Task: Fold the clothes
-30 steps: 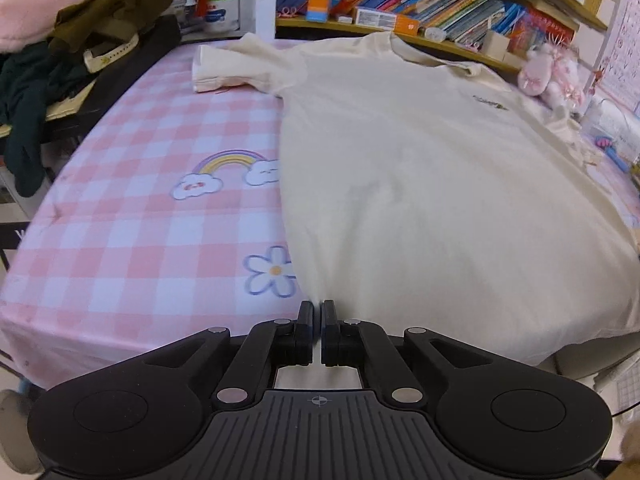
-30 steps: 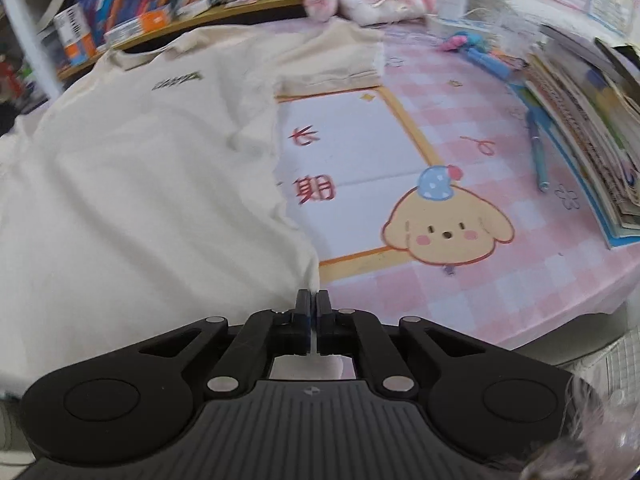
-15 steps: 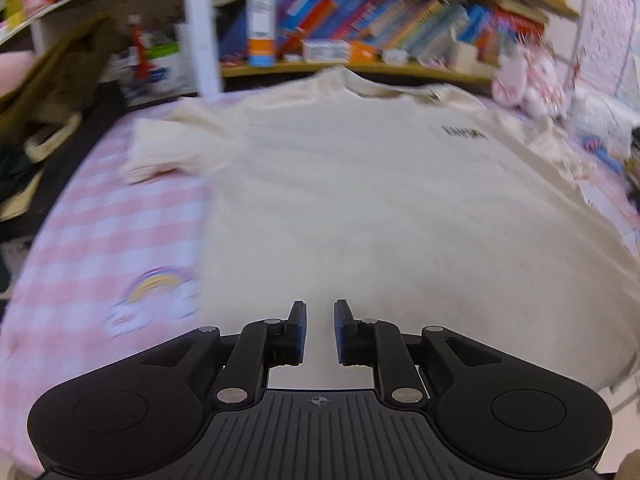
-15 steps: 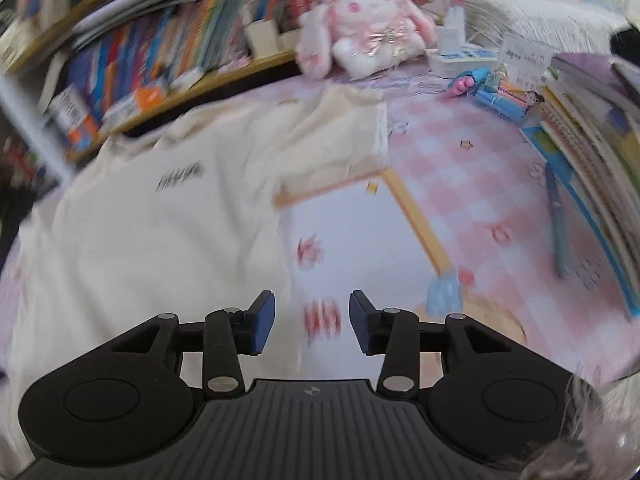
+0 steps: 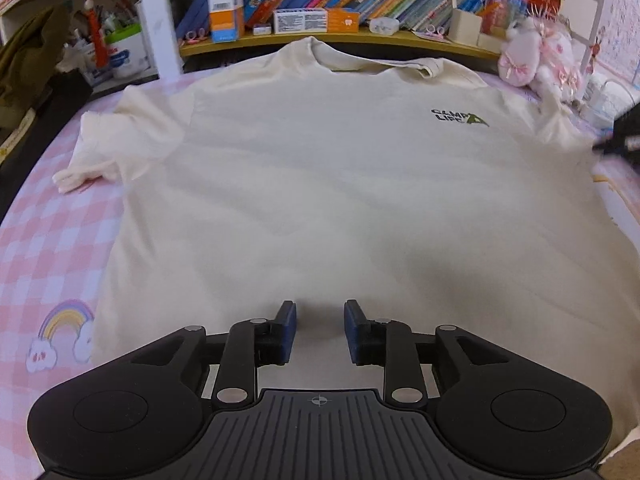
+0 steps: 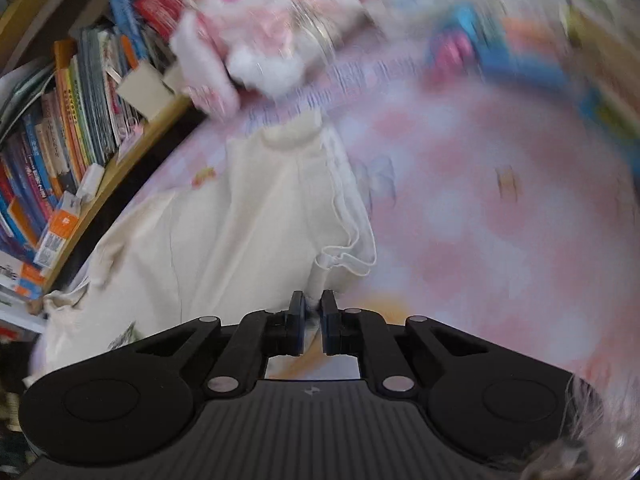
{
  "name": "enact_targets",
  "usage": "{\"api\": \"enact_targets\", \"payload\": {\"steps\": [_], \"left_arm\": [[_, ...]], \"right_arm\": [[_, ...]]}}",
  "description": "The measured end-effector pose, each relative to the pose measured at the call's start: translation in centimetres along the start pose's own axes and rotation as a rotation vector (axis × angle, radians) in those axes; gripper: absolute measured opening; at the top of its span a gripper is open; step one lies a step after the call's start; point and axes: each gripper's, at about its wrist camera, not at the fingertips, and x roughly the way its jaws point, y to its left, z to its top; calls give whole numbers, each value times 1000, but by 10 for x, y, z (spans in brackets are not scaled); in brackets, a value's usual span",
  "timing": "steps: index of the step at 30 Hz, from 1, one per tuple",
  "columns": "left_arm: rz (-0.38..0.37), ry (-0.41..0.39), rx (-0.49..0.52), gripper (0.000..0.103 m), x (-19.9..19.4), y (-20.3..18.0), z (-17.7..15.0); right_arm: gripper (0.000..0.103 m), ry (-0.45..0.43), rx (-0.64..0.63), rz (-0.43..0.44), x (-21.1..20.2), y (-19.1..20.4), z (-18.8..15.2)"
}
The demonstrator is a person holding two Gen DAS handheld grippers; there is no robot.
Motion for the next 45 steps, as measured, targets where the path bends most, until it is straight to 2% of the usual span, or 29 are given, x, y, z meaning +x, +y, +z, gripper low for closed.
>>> {"api": "enact_targets", "payload": {"steps": [2,4,7,11,12,13,15,20,25,30,38,45], "left_arm": [[-4,8,12,27,4,-4,5],[-13,9,20,28,5,-7,6],[-22,8,54,34,6,-11,5],[-35,38,104,35,9,-12,14],[-39,47,115,35,10,-12,17],[-40,49,125,35,10,-13,20],[-35,17,134,35,7,-17,25],[-53,-28,144,37,2,-21,38],[-34,-24,157,39,4,-23,42],[-5,-40,120,39,8,-17,49],[23,-98,61,39,24,-22,66],[71,-63,64,40,38,-32,61]], "right_arm": [[7,-84,-56,-1,-6,4,11],[7,-98,-62,-6,-15,-1,11],[7,-3,-33,-24,-10,-19,-3],[9,-9,-29,2,-11,-26,-20],[13,-11,-41,-5,-13,-25,-21],[24,-19,-63,-23,-16,-23,-21],[36,-42,-118,-48,-26,-20,-24],[40,-95,-253,-82,-53,-10,-31],[45,-140,-382,-47,-70,22,-37],[45,-131,-483,32,-67,55,-43],[45,-56,-677,105,-25,118,-45],[44,0,-911,206,18,173,-47]]}}
